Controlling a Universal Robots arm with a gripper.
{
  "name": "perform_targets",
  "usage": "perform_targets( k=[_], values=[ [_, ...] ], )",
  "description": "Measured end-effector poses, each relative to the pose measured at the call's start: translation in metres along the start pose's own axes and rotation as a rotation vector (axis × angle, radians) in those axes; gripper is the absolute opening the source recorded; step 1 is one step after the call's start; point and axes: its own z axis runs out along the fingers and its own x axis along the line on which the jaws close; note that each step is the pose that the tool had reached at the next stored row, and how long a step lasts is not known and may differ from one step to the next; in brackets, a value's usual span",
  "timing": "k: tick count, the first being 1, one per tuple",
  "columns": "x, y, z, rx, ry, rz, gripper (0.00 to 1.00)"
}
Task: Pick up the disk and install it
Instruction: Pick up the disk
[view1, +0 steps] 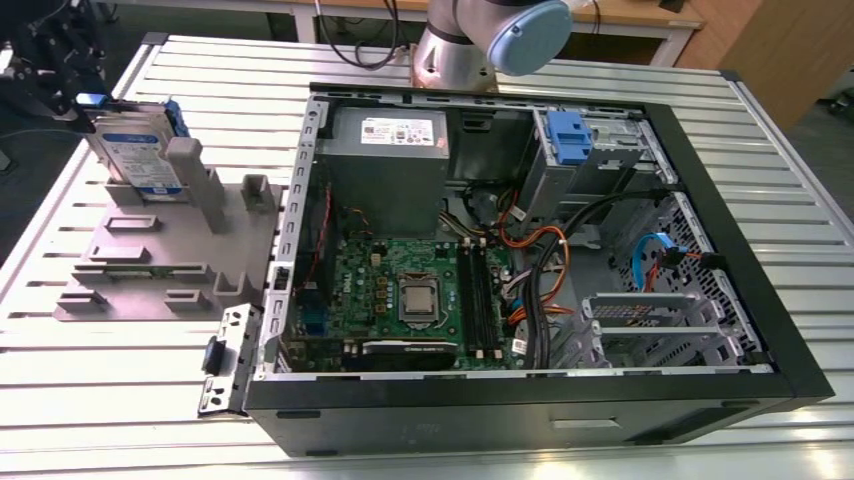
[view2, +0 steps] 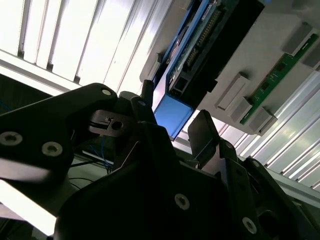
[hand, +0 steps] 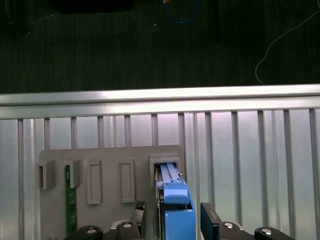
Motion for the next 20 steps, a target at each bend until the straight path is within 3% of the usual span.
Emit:
perform_targets(
  k=[8,10,11,20],
  values=[
    [-0.0002,0.0001,0.0073,-0.0001,-0.0023,0.000,0.55],
    [-0.0003,0.0001,0.0085,-0.0002,-0.0025,0.000,0.53],
    [-0.0004,0.0001,0.0090,-0.0003,-0.0025,0.000,0.47],
    [-0.0014,0.0002,0.0129,-0.0001,-0.0027,0.000,0.47]
  ],
)
